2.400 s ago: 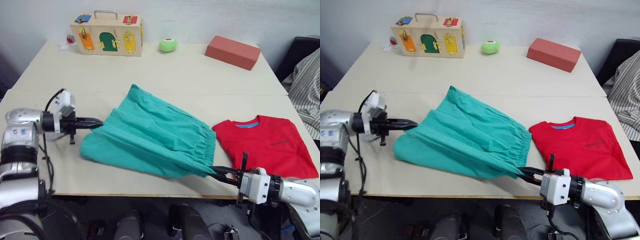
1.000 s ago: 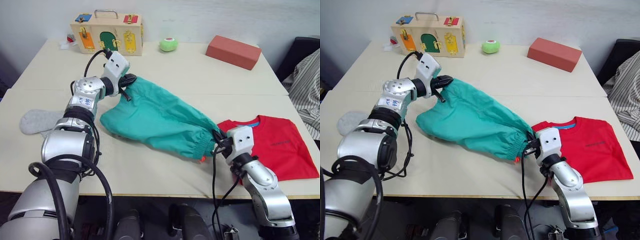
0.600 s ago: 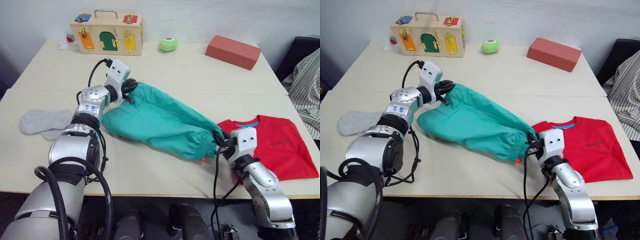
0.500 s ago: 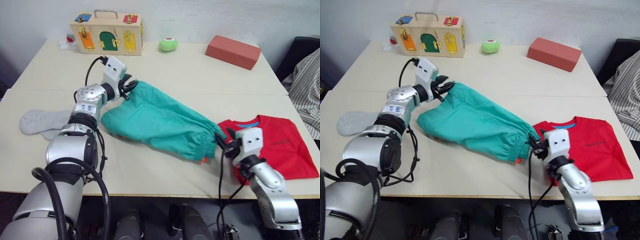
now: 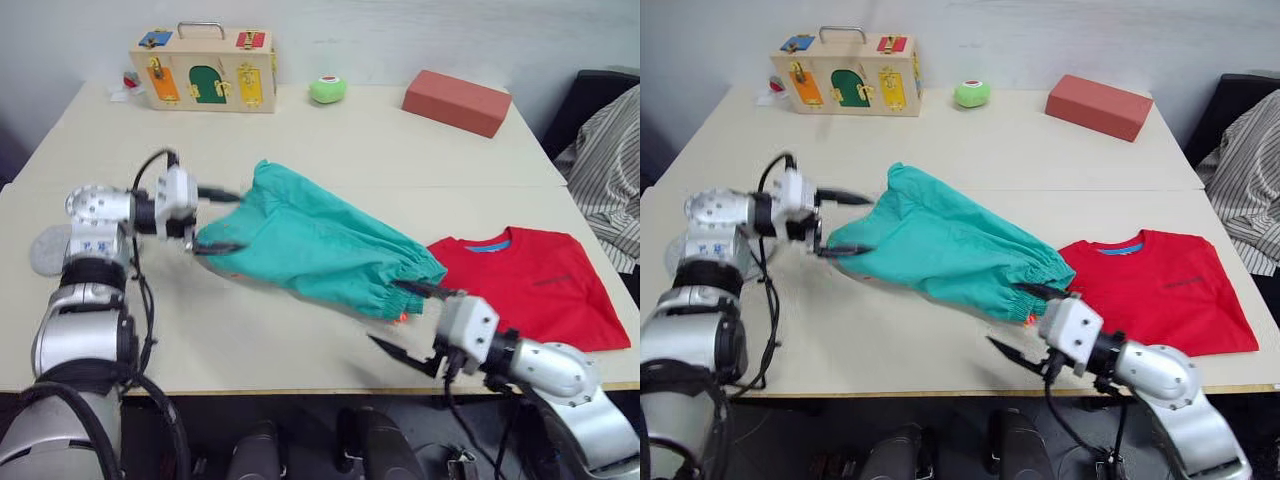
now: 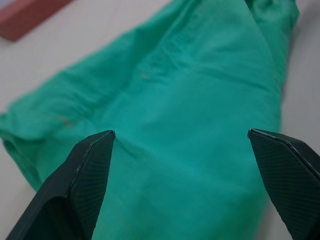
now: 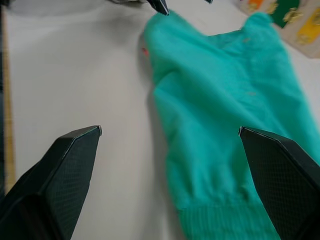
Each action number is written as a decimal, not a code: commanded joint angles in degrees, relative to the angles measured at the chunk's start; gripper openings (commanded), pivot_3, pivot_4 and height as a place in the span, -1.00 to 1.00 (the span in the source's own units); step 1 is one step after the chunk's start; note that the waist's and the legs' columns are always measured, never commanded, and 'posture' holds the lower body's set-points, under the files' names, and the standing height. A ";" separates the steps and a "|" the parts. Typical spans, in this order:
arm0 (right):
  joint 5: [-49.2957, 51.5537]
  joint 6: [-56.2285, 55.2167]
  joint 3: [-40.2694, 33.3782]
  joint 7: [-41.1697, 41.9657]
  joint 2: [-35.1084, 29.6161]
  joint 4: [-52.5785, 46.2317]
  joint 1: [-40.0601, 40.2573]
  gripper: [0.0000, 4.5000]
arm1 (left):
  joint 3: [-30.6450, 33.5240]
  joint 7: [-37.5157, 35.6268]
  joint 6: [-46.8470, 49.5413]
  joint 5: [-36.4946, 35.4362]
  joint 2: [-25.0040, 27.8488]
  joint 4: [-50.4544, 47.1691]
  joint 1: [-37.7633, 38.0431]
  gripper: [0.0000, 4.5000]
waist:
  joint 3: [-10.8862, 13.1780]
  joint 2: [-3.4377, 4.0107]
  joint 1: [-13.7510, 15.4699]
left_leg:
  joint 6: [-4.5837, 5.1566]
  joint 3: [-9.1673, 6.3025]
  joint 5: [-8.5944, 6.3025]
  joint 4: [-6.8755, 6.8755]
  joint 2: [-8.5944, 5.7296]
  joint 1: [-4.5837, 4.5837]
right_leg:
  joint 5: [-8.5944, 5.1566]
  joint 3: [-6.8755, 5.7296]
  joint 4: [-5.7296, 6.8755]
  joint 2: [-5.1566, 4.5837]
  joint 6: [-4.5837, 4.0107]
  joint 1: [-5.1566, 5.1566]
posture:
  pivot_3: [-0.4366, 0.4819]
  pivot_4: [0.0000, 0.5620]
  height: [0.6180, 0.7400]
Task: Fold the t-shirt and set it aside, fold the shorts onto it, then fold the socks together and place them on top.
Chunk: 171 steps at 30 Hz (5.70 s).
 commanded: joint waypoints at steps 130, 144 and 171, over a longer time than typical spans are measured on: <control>56.16 33.88 -22.67 -42.07 15.38 -13.00 16.46 0.44 | -2.59 27.75 23.76 -14.59 -17.02 -42.62 29.36 -1.00 | -0.39 0.63 1.38 | 0.36 0.25 -0.31 -0.81 0.04 0.20 | 0.18 0.40 -0.63 -0.05 0.10 0.02 | -0.05 -0.47 1.00; 63.77 29.97 -13.64 -64.56 23.71 0.17 8.88 0.97 | -5.56 22.21 22.11 -10.50 -16.14 -35.95 24.49 -1.00 | -0.51 0.35 0.83 | 0.47 0.33 -0.31 -0.83 0.12 0.14 | 0.34 0.50 -1.00 0.11 0.37 0.06 | -0.05 -0.47 1.00; 21.10 0.41 -17.34 -42.50 25.83 7.48 -3.99 -0.98 | -1.53 29.47 27.84 -10.59 -14.48 -40.86 29.33 -1.00 | -0.38 0.58 -0.01 | 0.34 0.42 -0.24 -0.85 0.02 0.01 | 0.38 0.52 -1.12 0.02 0.44 -0.03 | -0.05 -0.47 1.00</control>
